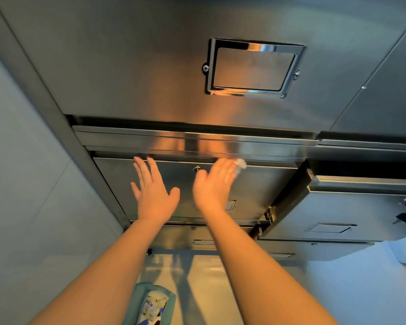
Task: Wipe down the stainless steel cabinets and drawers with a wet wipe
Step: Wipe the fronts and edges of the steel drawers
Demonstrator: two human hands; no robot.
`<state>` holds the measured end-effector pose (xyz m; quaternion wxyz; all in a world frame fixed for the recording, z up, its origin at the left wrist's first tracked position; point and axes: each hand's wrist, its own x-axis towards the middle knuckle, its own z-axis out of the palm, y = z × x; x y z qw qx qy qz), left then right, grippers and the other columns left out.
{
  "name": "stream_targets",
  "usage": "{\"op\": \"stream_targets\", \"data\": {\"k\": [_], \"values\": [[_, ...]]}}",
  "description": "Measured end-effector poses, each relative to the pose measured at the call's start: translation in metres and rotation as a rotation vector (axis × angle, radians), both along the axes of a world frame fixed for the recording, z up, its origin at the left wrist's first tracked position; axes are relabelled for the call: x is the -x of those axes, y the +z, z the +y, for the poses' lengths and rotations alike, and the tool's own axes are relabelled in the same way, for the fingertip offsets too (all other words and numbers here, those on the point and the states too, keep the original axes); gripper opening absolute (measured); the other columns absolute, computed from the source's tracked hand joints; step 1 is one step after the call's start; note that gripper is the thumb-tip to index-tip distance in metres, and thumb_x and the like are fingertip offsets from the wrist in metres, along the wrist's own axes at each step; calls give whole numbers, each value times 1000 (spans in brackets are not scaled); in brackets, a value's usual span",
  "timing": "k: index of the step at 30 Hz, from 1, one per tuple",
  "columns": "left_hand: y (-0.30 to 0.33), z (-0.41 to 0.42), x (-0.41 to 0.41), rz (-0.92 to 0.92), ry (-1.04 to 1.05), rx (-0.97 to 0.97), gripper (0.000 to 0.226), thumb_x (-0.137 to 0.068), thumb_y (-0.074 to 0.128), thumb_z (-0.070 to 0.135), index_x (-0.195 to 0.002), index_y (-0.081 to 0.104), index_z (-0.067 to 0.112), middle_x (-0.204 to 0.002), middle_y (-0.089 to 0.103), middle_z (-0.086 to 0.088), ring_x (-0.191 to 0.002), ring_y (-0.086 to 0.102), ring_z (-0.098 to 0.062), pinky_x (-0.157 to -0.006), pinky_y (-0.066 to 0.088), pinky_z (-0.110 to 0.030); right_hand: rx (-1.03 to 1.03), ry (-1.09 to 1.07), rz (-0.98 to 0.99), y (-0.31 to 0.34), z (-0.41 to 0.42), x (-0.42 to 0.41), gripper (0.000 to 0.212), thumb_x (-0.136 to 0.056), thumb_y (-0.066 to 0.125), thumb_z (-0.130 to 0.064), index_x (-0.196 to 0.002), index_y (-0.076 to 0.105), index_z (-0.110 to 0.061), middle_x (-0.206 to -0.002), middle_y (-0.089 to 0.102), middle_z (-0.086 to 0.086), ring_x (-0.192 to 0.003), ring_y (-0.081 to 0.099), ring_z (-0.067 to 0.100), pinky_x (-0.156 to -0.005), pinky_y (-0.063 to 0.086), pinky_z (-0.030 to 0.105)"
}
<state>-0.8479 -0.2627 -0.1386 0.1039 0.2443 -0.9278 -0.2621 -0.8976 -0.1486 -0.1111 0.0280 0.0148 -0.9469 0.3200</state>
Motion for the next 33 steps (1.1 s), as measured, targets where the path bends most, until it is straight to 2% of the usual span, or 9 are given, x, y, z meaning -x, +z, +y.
{"op": "stream_targets", "data": {"k": [3, 7, 11, 15, 18, 21, 24, 29, 33], "values": [[1, -4, -4, 36, -27, -47, 91, -97, 54, 23, -154, -16, 14, -155, -36, -6, -150, -17, -21, -120, 2, -58, -7, 270, 34, -3, -32, -23, 69, -97, 32, -30, -155, 0, -9, -163, -2, 9, -150, -9, 22, -115, -18, 34], [0, -22, -16, 162, 100, -182, 100, -86, 61, 16, -155, -11, 11, -161, -24, -12, -149, 11, -30, -120, 2, -51, -173, 208, 76, -6, -15, -17, 70, -97, 34, -29, -155, 1, -7, -163, 1, 12, -150, -4, 25, -117, -15, 35], [-5, -65, -19, 113, 204, -210, 98, -89, 60, 20, -155, -12, 9, -161, -22, -15, -151, 1, -30, -121, 2, -54, -305, 323, 159, -7, -13, -18, 70, -98, 32, -36, -155, 2, -10, -163, 3, 10, -150, 0, 26, -119, -11, 36], [-16, -86, -18, 52, 119, -204, 104, -91, 60, 27, -152, -24, 16, -158, -31, -9, -151, -7, -25, -120, -5, -51, -519, 528, 270, -8, -28, -15, 71, -100, 26, -48, -156, 0, -13, -164, 3, 8, -150, 0, 24, -119, -12, 38], [-23, -90, -19, 63, 89, -219, 108, -90, 61, 30, -149, -29, 21, -154, -39, -2, -151, -9, -22, -119, -7, -50, -657, 672, 393, -3, -57, -11, 70, -100, 22, -51, -155, 4, -11, -163, 11, 8, -149, 9, 26, -120, -6, 40], [-26, -91, -24, 104, 88, -199, 102, -93, 57, 32, -148, -28, 24, -153, -38, 2, -151, -12, -18, -121, -4, -54, -682, 781, 429, -2, -96, -8, 69, -101, 21, -50, -155, -1, -12, -163, 9, 5, -149, 9, 23, -120, -2, 38], [-28, -95, -32, 162, 177, -159, 101, -91, 59, 28, -152, -21, 22, -159, -30, -2, -151, -9, -20, -122, 1, -50, -741, 834, 461, -3, -110, -9, 69, -101, 21, -48, -154, -5, -11, -164, 4, 5, -150, 5, 21, -116, -9, 35], [-27, -124, -33, 127, 139, -199, 104, -89, 60, 22, -150, -25, 21, -156, -33, 1, -149, -15, -16, -119, -6, -47, -774, 768, 500, -4, -86, -10, 71, -96, 42, -43, -152, 20, -5, -157, 28, 13, -145, 27, 26, -117, 4, 37], [-33, -131, -32, 69, 70, -207, 112, -91, 64, 28, -140, -37, 29, -148, -45, 7, -144, -26, -11, -118, -10, -40, -725, 905, 495, -5, -127, -7, 72, -97, 36, -42, -154, 6, -9, -162, 11, 9, -149, 13, 24, -115, -4, 35]]}}
